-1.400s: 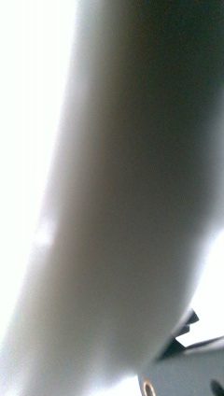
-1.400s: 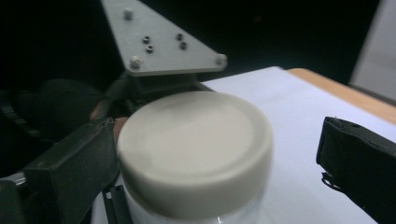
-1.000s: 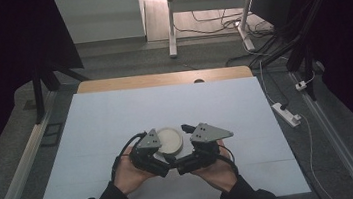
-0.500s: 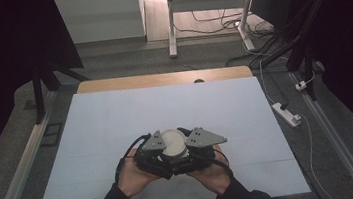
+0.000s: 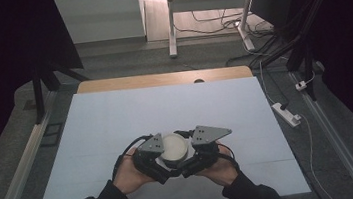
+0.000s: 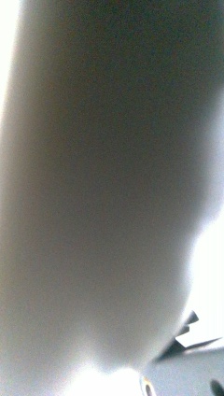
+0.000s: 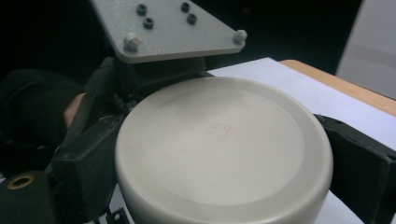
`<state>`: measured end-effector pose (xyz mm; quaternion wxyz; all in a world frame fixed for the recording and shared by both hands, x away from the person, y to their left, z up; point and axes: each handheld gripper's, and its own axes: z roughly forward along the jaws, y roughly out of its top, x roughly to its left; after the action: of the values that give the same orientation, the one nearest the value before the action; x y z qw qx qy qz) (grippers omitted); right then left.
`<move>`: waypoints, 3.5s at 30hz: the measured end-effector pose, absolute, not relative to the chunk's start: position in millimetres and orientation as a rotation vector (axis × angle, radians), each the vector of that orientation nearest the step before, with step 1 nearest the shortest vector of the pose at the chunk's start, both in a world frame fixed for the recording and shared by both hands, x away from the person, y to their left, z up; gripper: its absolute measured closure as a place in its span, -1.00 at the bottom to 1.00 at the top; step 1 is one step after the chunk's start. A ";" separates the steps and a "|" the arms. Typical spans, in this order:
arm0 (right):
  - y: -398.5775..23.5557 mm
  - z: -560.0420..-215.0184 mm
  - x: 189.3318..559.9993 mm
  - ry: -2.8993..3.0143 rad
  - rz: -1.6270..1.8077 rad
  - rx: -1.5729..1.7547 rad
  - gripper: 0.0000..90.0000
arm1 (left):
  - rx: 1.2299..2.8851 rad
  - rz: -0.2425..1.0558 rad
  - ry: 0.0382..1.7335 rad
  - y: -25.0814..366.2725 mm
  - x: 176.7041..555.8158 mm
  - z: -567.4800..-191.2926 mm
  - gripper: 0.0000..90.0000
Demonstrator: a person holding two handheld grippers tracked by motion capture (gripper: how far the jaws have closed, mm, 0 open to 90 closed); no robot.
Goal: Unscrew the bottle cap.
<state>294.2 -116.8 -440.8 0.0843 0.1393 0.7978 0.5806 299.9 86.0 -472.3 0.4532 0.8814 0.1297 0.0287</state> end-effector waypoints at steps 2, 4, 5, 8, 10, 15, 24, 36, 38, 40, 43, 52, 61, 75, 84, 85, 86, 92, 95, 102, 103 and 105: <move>-118.6 -441.2 296.3 2.411 1.742 0.381 -0.83 | 2.180 0.053 0.289 86.4 300.7 -473.3 -0.84; -120.3 -441.7 298.1 2.432 1.764 0.357 -0.83 | 2.177 0.032 0.270 86.2 301.0 -474.1 -0.84; -121.1 -441.6 298.7 2.443 1.766 0.342 -0.83 | 2.177 0.022 0.258 86.1 301.0 -474.4 -0.84; -122.8 -442.1 300.2 2.467 1.786 0.288 -0.83 | 2.183 -0.002 0.227 86.1 301.4 -475.5 -0.84; -123.8 -442.2 301.0 2.486 1.787 0.256 -0.83 | 2.186 -0.013 0.210 85.6 301.3 -476.3 -0.84; -125.4 -443.6 302.4 2.511 1.804 0.195 -0.83 | 2.198 -0.035 0.167 85.1 301.5 -477.8 -0.84; -126.3 -443.5 303.4 2.536 1.809 0.166 -0.83 | 2.200 -0.037 0.149 85.3 301.3 -478.5 -0.84; -125.5 -442.4 302.0 2.537 1.789 0.162 -0.83 | 2.215 -0.027 0.141 85.6 301.1 -478.6 -0.84; -125.3 -442.1 301.5 2.536 1.786 0.158 -0.83 | 2.220 -0.026 0.138 85.6 301.1 -478.3 -0.84; -125.3 -441.4 301.1 2.536 1.778 0.155 -0.83 | 2.225 -0.019 0.135 85.9 300.9 -478.5 -0.84; -126.3 -440.9 301.7 2.540 1.789 0.148 -0.83 | 2.229 -0.019 0.125 86.0 300.5 -479.2 -0.84; -127.0 -440.6 301.3 2.545 1.804 0.133 -0.83 | 2.223 -0.045 0.096 86.5 300.8 -480.1 -0.84; -127.8 -439.8 300.9 2.541 1.796 0.137 -0.82 | 2.234 -0.037 0.090 87.4 301.6 -482.3 -0.84; -137.0 -434.6 303.7 2.455 1.874 0.204 -0.82 | 2.177 -0.047 0.125 95.3 305.5 -485.7 -0.84; -147.4 -431.7 308.2 2.398 1.907 0.265 -0.82 | 2.171 -0.028 0.155 97.7 306.8 -485.6 -0.84; -147.9 -431.1 308.1 2.394 1.903 0.269 -0.82 | 2.171 -0.021 0.163 98.0 307.0 -486.1 -0.84; -148.6 -430.5 308.0 2.388 1.902 0.275 -0.82 | 2.172 -0.016 0.171 98.5 307.3 -486.3 -0.84; -154.6 -427.4 309.5 2.348 1.883 0.322 -0.83 | 2.155 0.003 0.213 104.7 307.2 -485.6 -0.84; -157.2 -427.2 310.6 2.333 1.863 0.350 -0.83 | 2.147 0.014 0.233 108.4 306.2 -484.7 -0.84; -163.2 -427.9 313.3 2.297 1.809 0.412 -0.83 | 2.116 0.043 0.264 117.4 301.1 -479.8 -0.84; -164.2 -428.0 314.0 2.294 1.803 0.421 -0.83 | 2.111 0.043 0.269 118.7 300.2 -478.8 -0.84; -166.1 -428.5 315.1 2.288 1.794 0.438 -0.83 | 2.104 0.052 0.272 121.2 298.7 -477.0 -0.84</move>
<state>315.1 -166.1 -428.5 0.1004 0.1481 0.7742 0.6072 298.7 121.2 -477.0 0.4879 0.8654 0.1121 0.0216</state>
